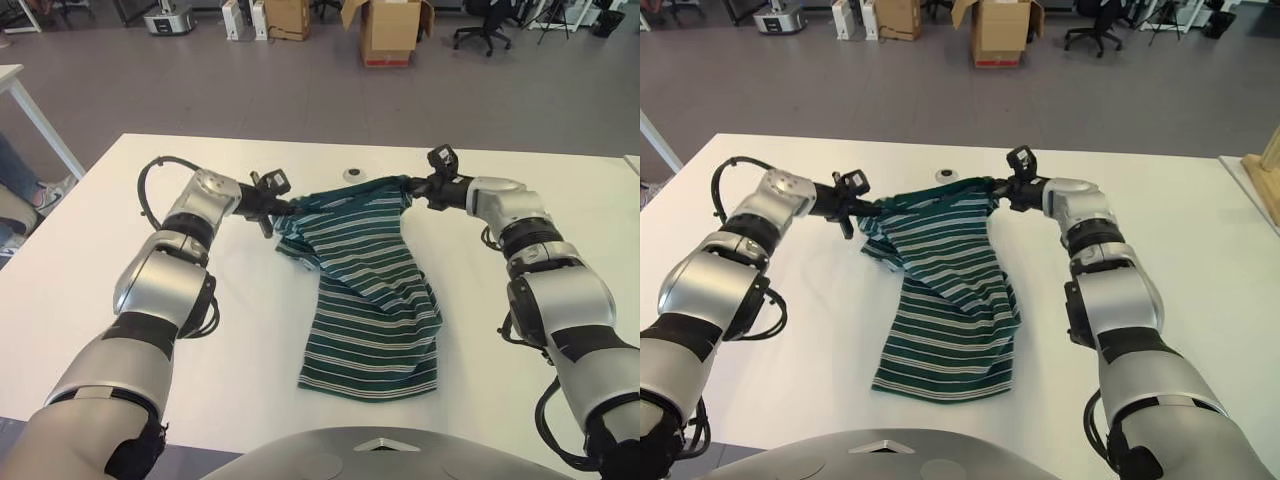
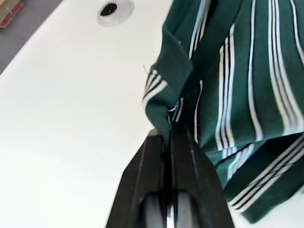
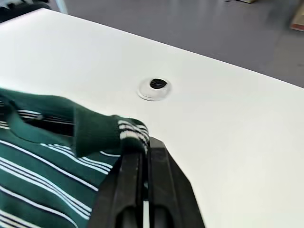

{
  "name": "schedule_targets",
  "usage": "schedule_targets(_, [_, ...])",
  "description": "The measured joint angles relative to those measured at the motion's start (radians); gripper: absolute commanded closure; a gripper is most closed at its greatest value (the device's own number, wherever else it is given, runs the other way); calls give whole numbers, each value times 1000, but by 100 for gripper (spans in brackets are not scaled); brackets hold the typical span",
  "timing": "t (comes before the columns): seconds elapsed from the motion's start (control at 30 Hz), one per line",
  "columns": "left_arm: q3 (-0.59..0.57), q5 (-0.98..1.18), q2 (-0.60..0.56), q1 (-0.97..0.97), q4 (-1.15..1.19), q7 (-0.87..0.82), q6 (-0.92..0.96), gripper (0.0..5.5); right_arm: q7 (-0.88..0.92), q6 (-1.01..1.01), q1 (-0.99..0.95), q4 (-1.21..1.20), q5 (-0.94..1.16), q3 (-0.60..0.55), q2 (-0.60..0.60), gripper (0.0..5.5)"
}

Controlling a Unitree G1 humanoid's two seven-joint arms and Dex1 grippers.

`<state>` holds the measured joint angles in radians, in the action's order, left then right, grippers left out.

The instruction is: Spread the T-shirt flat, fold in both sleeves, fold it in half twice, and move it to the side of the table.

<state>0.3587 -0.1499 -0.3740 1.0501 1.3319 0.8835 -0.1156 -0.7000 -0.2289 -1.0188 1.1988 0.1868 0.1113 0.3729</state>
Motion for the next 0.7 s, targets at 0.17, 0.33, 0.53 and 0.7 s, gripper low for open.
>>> schedule_targets(0.17, [-96,-6,55,-27,12,-196,-95,523,74,96,-10,60,-21,-101,-42,487])
schedule_targets(0.33, [-245,71,94,-30,11,-193,-155,432,102,164,-19,67,-16,-196,-50,386])
schedule_targets(0.53, [-281,34,48,-16,-9,-255,-282,383,147,195,-35,62,54,-345,-20,366])
schedule_targets(0.7, [-172,-63,-32,-95,-75,-101,-498,383,73,190,39,-74,89,-391,50,366])
